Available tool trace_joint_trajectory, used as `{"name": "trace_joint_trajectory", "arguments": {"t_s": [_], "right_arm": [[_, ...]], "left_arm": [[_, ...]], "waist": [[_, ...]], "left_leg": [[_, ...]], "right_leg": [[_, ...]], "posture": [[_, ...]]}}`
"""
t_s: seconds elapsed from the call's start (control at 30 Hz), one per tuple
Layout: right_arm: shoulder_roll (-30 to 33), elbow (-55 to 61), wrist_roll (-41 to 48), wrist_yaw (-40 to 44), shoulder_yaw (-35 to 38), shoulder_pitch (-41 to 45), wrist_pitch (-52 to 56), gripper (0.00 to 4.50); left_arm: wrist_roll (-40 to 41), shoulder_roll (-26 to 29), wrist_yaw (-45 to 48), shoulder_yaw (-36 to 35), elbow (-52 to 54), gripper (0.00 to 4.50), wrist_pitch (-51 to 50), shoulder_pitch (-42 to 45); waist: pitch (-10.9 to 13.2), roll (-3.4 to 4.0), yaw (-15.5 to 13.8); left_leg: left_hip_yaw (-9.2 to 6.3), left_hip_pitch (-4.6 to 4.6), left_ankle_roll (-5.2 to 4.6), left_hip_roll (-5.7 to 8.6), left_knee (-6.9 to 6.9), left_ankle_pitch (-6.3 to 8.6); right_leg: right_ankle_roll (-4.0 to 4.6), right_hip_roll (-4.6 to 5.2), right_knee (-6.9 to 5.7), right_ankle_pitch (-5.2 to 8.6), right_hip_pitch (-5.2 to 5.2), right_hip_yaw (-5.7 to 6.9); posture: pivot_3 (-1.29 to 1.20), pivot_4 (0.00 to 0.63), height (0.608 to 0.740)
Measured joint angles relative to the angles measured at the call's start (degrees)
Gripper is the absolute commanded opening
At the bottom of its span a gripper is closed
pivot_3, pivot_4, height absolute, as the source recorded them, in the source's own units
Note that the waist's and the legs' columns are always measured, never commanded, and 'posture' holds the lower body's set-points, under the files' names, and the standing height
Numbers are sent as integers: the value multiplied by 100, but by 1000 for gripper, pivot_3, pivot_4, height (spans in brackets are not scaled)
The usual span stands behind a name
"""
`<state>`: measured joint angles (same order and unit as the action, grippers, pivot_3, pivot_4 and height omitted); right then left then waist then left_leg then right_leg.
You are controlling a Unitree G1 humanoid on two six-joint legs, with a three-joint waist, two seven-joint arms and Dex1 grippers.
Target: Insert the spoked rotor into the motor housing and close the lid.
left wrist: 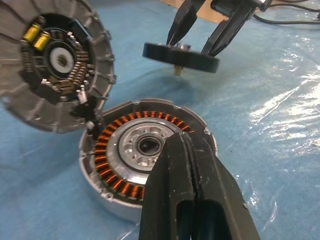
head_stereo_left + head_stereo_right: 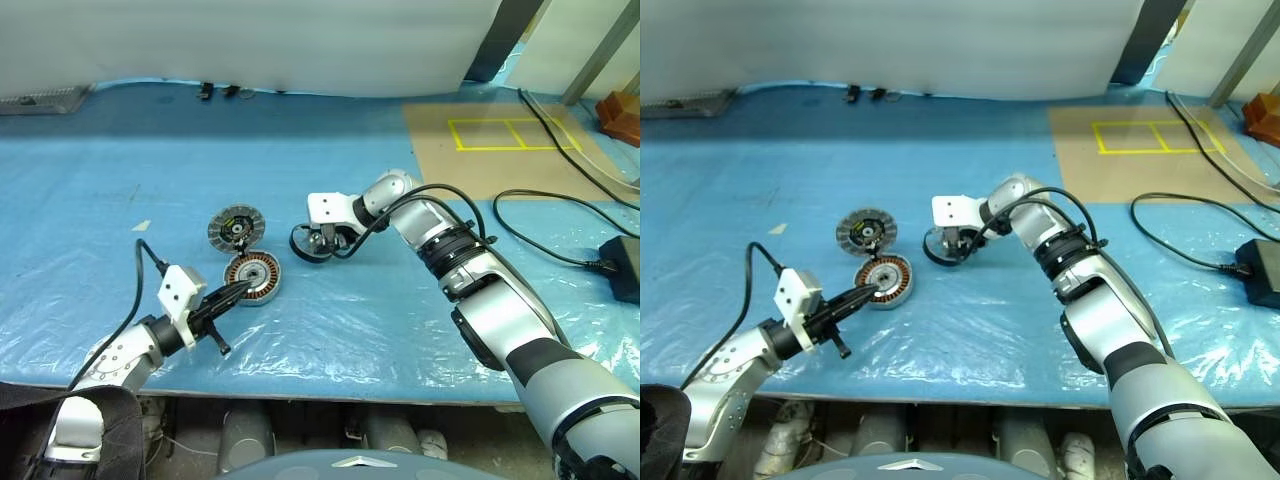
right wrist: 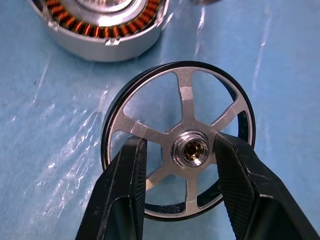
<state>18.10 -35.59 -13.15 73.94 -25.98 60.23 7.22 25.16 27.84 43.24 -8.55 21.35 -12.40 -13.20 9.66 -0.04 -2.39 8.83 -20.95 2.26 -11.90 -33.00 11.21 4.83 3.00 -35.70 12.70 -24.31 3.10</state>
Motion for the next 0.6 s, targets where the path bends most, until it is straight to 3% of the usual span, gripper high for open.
{"name": "trace_joint_trajectory", "arguments": {"t_s": [0.27,0.6], "right_arm": [[36,1521,1010,561,369,-433,1147,1684],[-671,1813,1211,-238,321,-712,1791,1684]], "left_arm": [[11,-162,22,-209,136,0,575,-836],[-153,-346,-49,-358,-282,0,1197,-1011]], "waist": [[0,-1,-9],[0,-2,2]], "left_leg": [[0,6,2,-1,3,2],[-1,9,4,0,14,2]], "right_leg": [[-1,-1,3,0,1,0],[-2,-1,12,0,2,-1]], "posture": [[0,150,740],[0,150,740]]}}
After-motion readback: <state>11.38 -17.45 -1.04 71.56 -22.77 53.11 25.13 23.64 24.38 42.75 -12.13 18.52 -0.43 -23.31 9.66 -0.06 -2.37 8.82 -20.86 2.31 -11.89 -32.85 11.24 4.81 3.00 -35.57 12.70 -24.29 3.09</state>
